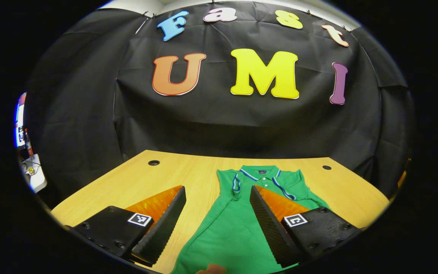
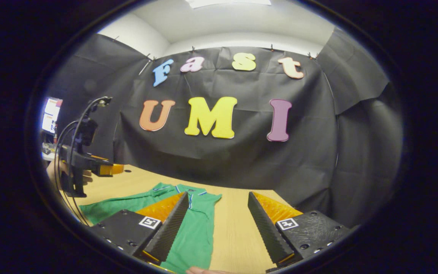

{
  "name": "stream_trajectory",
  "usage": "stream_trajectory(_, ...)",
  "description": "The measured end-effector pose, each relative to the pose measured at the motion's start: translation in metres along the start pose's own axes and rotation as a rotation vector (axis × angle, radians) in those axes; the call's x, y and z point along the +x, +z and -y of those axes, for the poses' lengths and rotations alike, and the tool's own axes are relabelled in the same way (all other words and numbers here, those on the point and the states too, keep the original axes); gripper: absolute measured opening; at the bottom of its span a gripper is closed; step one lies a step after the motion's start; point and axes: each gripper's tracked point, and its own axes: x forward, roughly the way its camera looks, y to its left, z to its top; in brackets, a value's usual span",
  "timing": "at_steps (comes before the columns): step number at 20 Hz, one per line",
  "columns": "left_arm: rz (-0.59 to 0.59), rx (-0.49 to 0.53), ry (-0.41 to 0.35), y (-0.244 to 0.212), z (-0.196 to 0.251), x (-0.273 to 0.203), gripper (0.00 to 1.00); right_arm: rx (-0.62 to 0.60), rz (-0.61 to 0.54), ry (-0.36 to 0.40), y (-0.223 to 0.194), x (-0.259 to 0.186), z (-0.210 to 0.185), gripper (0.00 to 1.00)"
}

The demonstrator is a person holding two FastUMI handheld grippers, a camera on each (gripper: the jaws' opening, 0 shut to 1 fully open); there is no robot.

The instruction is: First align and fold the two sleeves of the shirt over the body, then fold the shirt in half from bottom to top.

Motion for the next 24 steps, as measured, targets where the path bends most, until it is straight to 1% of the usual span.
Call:
stream_trajectory(1, -0.016, -0.009, -0.015, -0.021, 0.000, -0.015, 1.00, 0.032, -0.038, 0.013, -0.015, -0.003, -0.003, 0.95)
stream_trajectory(2, -0.031, -0.012, -0.025, -0.035, -0.002, -0.024, 1.00, 0.035, -0.052, 0.014, -0.023, -0.005, -0.001, 0.95)
stream_trajectory(4, -0.059, 0.013, -0.027, -0.061, -0.010, -0.039, 1.00, 0.011, -0.066, 0.005, -0.038, -0.011, 0.001, 0.95)
stream_trajectory(6, -0.088, 0.037, -0.026, -0.086, -0.017, -0.051, 1.00, 0.006, -0.081, 0.018, -0.056, -0.019, -0.005, 0.96)
stream_trajectory(7, -0.102, 0.041, -0.029, -0.096, -0.022, -0.056, 1.00, 0.005, -0.094, 0.016, -0.066, -0.023, -0.007, 0.95)
stream_trajectory(8, -0.113, 0.042, -0.026, -0.107, -0.025, -0.062, 1.00, -0.004, -0.106, 0.005, -0.077, -0.027, -0.007, 0.96)
stream_trajectory(10, -0.111, 0.036, -0.037, -0.121, -0.026, -0.073, 1.00, -0.018, -0.125, -0.022, -0.096, -0.036, -0.008, 0.95)
stream_trajectory(11, -0.115, 0.030, -0.041, -0.129, -0.028, -0.077, 1.00, -0.014, -0.142, -0.028, -0.106, -0.040, -0.010, 0.96)
stream_trajectory(12, -0.125, 0.019, -0.045, -0.137, -0.029, -0.080, 1.00, -0.004, -0.165, -0.025, -0.117, -0.044, -0.014, 0.94)
stream_trajectory(14, -0.165, -0.017, -0.061, -0.157, -0.030, -0.087, 1.00, 0.010, -0.207, -0.013, -0.133, -0.051, -0.021, 0.95)
stream_trajectory(16, -0.170, -0.046, -0.065, -0.164, -0.032, -0.093, 1.00, -0.004, -0.219, 0.008, -0.141, -0.055, -0.027, 0.96)
stream_trajectory(17, -0.164, -0.053, -0.066, -0.165, -0.033, -0.095, 1.00, -0.023, -0.213, 0.012, -0.144, -0.057, -0.029, 0.95)
stream_trajectory(20, -0.148, -0.028, -0.062, -0.166, -0.032, -0.095, 1.00, -0.033, -0.221, 0.019, -0.158, -0.062, -0.033, 0.96)
stream_trajectory(24, -0.133, 0.012, -0.042, -0.168, -0.032, -0.095, 1.00, 0.005, -0.320, 0.018, -0.188, -0.061, -0.033, 0.95)
